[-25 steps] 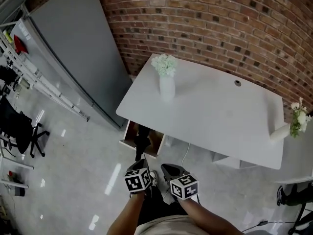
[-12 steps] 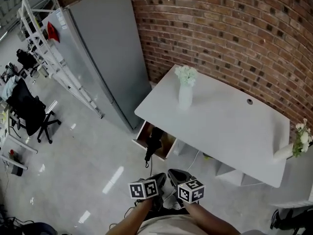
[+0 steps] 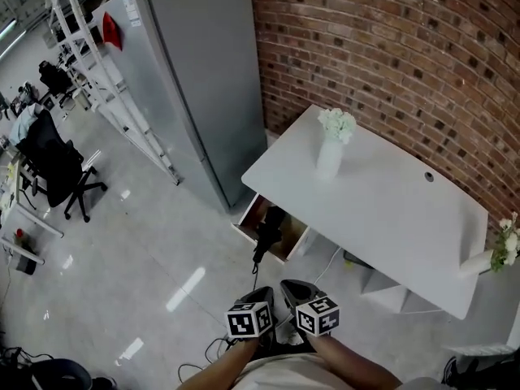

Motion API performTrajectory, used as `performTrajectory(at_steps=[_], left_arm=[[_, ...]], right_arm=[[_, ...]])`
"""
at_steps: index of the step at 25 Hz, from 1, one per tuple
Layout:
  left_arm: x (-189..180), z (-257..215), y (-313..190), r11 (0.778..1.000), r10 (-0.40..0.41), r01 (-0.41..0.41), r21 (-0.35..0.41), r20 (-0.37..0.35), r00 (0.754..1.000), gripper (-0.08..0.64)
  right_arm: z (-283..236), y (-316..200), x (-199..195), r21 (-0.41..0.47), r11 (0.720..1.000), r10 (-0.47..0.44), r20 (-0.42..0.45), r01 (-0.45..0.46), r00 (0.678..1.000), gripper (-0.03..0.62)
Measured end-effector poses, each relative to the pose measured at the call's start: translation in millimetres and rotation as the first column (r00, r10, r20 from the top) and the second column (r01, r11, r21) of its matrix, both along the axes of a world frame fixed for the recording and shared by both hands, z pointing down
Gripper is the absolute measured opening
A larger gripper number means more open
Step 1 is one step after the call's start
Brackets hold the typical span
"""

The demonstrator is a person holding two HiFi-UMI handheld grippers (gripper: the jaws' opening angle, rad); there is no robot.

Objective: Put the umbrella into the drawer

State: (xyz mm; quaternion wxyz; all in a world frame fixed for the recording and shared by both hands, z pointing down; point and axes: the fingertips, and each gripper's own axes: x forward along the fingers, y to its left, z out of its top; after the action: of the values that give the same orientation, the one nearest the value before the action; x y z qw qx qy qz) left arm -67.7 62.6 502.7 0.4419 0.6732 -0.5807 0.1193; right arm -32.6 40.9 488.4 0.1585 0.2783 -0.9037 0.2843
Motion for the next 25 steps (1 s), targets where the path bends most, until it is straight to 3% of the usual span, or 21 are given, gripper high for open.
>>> performTrajectory(at_steps=[4,10,16,25], left_arm=[[-13.3,-8.6,-10.8,0.998,0.032,-0.036,0.046,0.081,0.996,0.008],[-23.0,-12.9,-24.5,0.996,0.06,-0.065,0.058,0.069,0.996,0.008],[-28.7,-21.9,-30.7,0.994,0.064,-0.073,0.082,0.103,0.993,0.008],[-6.8,-15.5,-16.7,0.994,0.077,-0.085,0.068,0.115,0.99,0.008]], right_arm=[[-1.2,-7.1,-10.2,0.017,1.0,-0.007,-0.025,0.007,1.0,0.017],[-8.3,-11.5,-29.5,0.048,0.998,-0.043,-0.058,0.045,0.997,0.017],[-21.5,-21.1,-32.9,0.084,0.996,-0.025,-0.038,0.029,0.999,0.017],[-18.3,-0.8,-10.8,0.087,0.995,-0.034,-0.039,0.037,0.999,0.017]])
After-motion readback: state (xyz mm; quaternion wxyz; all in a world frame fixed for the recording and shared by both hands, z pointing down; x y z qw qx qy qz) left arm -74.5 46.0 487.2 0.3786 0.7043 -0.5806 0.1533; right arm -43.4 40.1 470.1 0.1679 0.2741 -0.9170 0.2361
